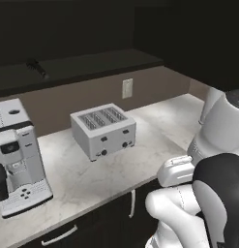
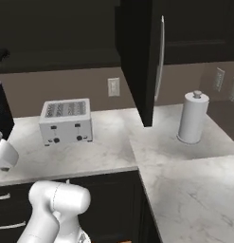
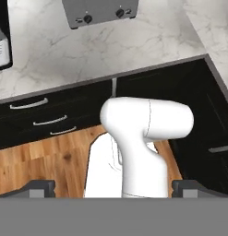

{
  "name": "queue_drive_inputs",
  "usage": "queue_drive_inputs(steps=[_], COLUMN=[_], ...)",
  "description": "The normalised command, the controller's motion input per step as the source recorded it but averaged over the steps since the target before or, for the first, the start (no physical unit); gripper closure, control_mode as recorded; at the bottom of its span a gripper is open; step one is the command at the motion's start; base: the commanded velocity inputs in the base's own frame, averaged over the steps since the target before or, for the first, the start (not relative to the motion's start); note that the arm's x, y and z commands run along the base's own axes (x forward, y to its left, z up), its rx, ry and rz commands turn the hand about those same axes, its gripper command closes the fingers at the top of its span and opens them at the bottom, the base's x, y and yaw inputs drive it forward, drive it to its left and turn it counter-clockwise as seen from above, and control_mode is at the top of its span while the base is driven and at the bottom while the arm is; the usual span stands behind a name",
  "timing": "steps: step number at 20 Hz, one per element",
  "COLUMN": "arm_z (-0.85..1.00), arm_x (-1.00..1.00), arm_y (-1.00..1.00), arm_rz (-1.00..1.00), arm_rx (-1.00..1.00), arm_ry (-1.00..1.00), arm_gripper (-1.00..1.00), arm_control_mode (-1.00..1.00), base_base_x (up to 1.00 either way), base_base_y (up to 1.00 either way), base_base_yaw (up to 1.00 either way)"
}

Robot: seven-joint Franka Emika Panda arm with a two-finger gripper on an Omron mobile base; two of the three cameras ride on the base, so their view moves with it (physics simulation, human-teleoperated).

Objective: Locate and retrieve the dish brush and soap dispenser from the cabinet. Place them next to the sink.

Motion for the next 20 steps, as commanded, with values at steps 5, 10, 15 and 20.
queue_drive_inputs(steps=[5,10,15,20], arm_z=[0.0,0.0,0.0,0.0], arm_x=[0.0,0.0,0.0,0.0], arm_y=[0.0,0.0,0.0,0.0], arm_rz=[0.0,0.0,0.0,0.0], arm_rx=[0.0,0.0,0.0,0.0], arm_ry=[0.0,0.0,0.0,0.0], arm_gripper=[-1.0,-1.0,-1.0,-1.0], arm_control_mode=[1.0,1.0,1.0,1.0], base_base_x=[0.17,0.01,0.26,0.35], base_base_y=[0.3,0.11,0.39,0.74], base_base_yaw=[0.34,0.06,0.01,-0.05])
